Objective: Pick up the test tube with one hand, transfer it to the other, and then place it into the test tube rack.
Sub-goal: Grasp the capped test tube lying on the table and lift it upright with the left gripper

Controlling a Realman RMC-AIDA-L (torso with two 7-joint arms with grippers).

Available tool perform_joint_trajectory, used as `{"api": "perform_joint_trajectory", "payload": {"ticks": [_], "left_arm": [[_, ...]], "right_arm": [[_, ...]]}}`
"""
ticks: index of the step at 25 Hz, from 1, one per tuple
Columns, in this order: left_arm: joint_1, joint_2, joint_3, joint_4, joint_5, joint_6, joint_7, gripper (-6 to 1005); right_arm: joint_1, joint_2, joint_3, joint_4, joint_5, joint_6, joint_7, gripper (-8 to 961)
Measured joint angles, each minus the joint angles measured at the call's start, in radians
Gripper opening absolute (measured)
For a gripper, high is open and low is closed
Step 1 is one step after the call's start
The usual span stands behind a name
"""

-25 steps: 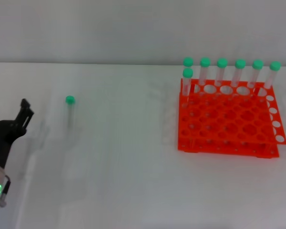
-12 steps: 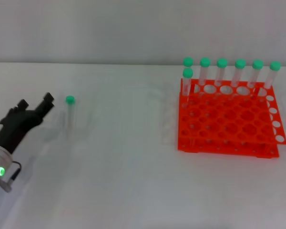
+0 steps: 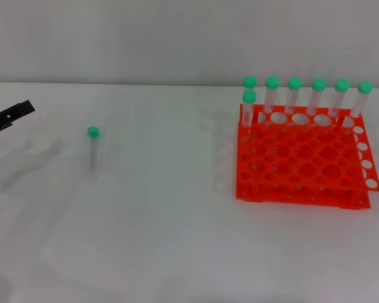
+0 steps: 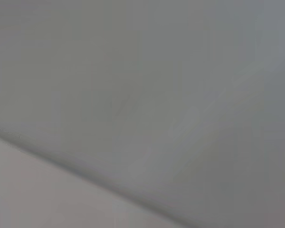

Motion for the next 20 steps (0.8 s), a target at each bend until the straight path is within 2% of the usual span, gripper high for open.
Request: {"api": "perform_joint_trajectory", "payload": {"ticks": [1, 3, 6, 7, 8, 9, 13, 16, 20], "left_arm": [[-0.020, 0.001, 0.055, -0.051, 0.025, 0.016, -0.074, 847], [-0.056, 0.004, 0.093, -0.125, 0.105, 0.069, -0.159, 844], [-0.120, 0.016, 0.092, -0.218, 0.269, 0.150, -0.273, 840], [-0.155, 0.023, 0.092, -0.252, 0.357, 0.173, -0.328, 839], [-0.209, 0.030, 0.092, -0.291, 0.501, 0.195, -0.414, 837], [-0.209, 0.030, 0.092, -0.291, 0.501, 0.195, -0.414, 836], [-0.342, 0.036, 0.091, -0.390, 0.795, 0.203, -0.558, 830], [-0.399, 0.045, 0.090, -0.395, 0.899, 0.197, -0.612, 826], [-0.463, 0.049, 0.090, -0.335, 1.020, 0.182, -0.699, 821]], "right_arm": [[0.001, 0.000, 0.000, -0.001, 0.000, 0.000, 0.002, 840], [0.002, 0.002, 0.000, -0.004, 0.000, 0.000, 0.005, 839], [0.008, 0.003, -0.003, -0.005, 0.000, 0.000, 0.011, 837], [0.011, 0.003, -0.007, -0.005, 0.000, 0.000, 0.012, 837], [0.017, 0.004, -0.021, -0.005, 0.000, 0.000, 0.014, 836], [0.017, 0.004, -0.021, -0.005, 0.000, 0.000, 0.014, 835], [0.025, 0.005, -0.027, -0.006, 0.000, 0.000, 0.014, 833], [0.030, 0.004, -0.028, -0.006, 0.000, 0.000, 0.015, 831], [0.038, 0.004, -0.028, -0.007, 0.000, 0.000, 0.016, 828]]}}
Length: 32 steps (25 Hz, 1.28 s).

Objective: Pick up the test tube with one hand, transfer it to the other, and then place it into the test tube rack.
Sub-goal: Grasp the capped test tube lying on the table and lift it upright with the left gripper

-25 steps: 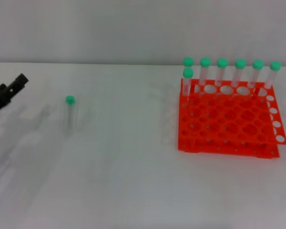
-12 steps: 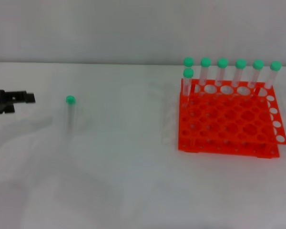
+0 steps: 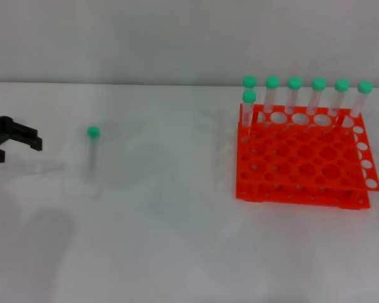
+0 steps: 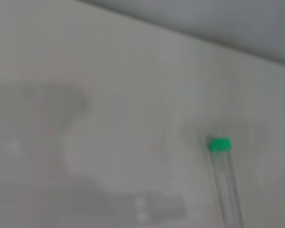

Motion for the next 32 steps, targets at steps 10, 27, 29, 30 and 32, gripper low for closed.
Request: {"api": "perform_joint_trajectory", "payload": {"ticks": [10, 27, 29, 30, 32], "left_arm": [[-0.066, 0.010, -0.001, 0.220, 0.176, -0.163, -0.167, 807], [-0.026, -0.034, -0.002, 0.351, 0.148, -0.355, -0.213, 596], [-0.021, -0.036, -0.003, 0.371, 0.143, -0.379, -0.214, 582], [-0.020, -0.037, -0.003, 0.376, 0.140, -0.386, -0.215, 575], [-0.019, -0.040, -0.004, 0.381, 0.125, -0.397, -0.214, 562]], "right_arm": [[0.008, -0.001, 0.000, 0.000, 0.000, 0.000, 0.001, 822], [0.004, 0.000, -0.005, 0.000, 0.000, -0.004, 0.001, 811], [0.002, 0.000, -0.011, 0.001, 0.000, -0.003, 0.001, 810], [0.001, 0.000, -0.013, 0.002, 0.000, -0.003, 0.001, 809], [0.000, 0.001, -0.014, 0.003, 0.000, -0.003, 0.001, 808]]}}
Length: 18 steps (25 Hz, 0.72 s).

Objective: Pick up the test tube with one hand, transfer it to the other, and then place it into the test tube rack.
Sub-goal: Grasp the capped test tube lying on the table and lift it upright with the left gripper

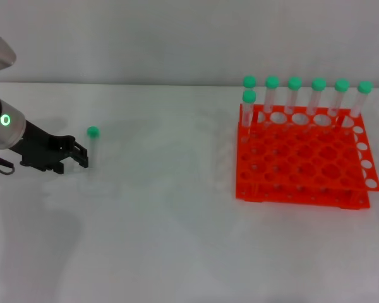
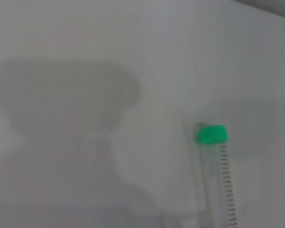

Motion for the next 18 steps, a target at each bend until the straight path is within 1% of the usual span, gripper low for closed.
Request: {"api": "perform_joint_trajectory", "payload": {"ticks": [12, 18], "left_arm": [[0.001, -0.019, 0.000, 0.001, -0.042, -0.020, -0.002, 555], [-0.001, -0.024, 0.000, 0.018, -0.043, -0.022, -0.004, 549]], "right_arm": [[-0.001, -0.002, 0.001, 0.003, 0.000, 0.000, 0.000, 800], [-0.002, -0.001, -0.012, 0.001, -0.002, 0.001, 0.000, 796]]}}
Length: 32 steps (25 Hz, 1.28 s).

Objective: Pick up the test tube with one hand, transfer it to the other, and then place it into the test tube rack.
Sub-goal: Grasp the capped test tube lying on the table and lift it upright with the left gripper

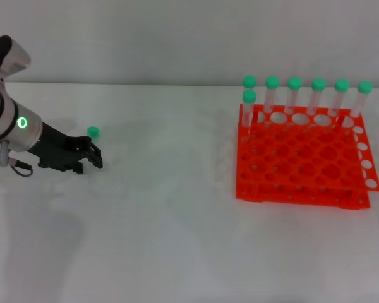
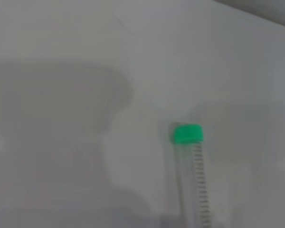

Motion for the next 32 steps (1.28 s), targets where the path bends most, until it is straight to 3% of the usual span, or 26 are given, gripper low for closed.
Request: {"api": "perform_joint_trajectory", "payload": {"ticks": [2, 7, 32], "left_arm": [[0.000, -0.001, 0.000, 0.010, 0.000, -0.005, -0.001, 546], [0.003, -0.002, 0.000, 0.016, 0.007, -0.010, -0.009, 422], [0.016, -0.017, 0.001, 0.022, 0.010, -0.065, -0.022, 413]], "right_arm": [[0.000, 0.000, 0.000, 0.000, 0.000, 0.000, 0.000, 795], [0.000, 0.000, -0.002, -0.001, 0.000, -0.003, 0.000, 792], [-0.002, 0.002, -0.001, -0.002, 0.000, -0.005, 0.000, 776]]}}
